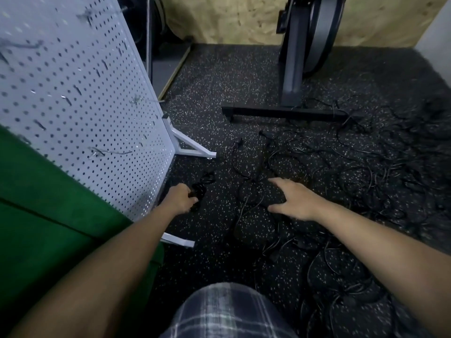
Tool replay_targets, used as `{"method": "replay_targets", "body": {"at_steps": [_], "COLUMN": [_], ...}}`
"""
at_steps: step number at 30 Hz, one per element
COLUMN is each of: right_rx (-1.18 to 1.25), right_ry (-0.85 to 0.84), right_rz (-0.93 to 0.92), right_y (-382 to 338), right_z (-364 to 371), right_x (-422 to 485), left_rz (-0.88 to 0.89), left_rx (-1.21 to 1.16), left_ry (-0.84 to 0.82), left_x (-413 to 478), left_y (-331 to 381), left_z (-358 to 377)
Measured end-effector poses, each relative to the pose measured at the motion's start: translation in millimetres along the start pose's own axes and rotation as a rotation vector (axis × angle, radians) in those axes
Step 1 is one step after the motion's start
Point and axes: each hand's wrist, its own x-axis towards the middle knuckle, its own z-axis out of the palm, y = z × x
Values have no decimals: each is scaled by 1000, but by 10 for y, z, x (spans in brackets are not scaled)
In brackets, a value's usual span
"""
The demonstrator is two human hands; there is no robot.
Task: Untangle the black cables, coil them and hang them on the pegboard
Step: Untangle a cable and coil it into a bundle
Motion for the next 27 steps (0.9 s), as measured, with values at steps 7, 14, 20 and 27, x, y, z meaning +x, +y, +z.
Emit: {"method": "replay_targets", "body": {"at_steps": [7, 14, 20, 27], "right_rx": [-16, -25, -39, -8], "right_ry": [-28, -44, -50, -56], "right_rz": [49, 71, 89, 135], "right_y": [49, 26, 54, 334], "right_z": [264, 415, 470, 528], "right_x": [212, 194, 2, -255], "left_rz": [-70, -43, 511, 563], "left_rx": [32, 279, 179, 379], "left_ry": [75, 106, -259, -553], "left_x": [294, 117, -279, -381], "left_y": [-207, -251, 161, 529], "left_z": [354, 636, 1149, 1807]}}
